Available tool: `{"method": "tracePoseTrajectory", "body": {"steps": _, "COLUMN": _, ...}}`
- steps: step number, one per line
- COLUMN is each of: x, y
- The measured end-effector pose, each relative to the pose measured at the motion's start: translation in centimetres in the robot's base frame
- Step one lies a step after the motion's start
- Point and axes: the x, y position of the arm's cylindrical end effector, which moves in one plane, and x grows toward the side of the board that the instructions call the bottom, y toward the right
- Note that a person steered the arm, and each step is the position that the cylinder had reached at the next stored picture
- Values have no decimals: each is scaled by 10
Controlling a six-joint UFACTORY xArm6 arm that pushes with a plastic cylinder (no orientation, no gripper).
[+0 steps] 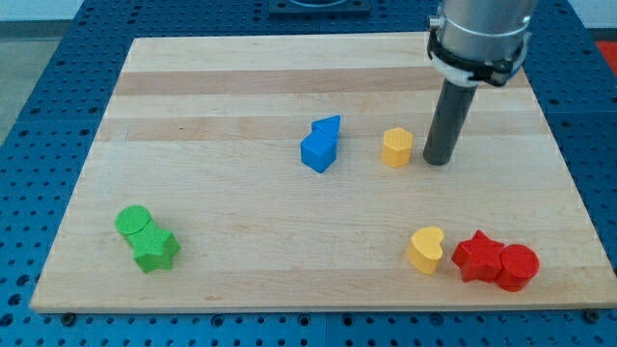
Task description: Push the yellow heart closer to the yellow hexagon
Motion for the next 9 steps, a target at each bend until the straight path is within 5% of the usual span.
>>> {"method": "tracePoseTrajectory", "body": {"steps": 4, "x": -3, "y": -93}}
{"method": "tracePoseTrajectory", "body": {"steps": 5, "x": 26, "y": -77}}
{"method": "tracePoseTrajectory", "body": {"steps": 8, "x": 169, "y": -150}}
{"method": "tracePoseTrajectory", "body": {"steps": 9, "x": 184, "y": -140}}
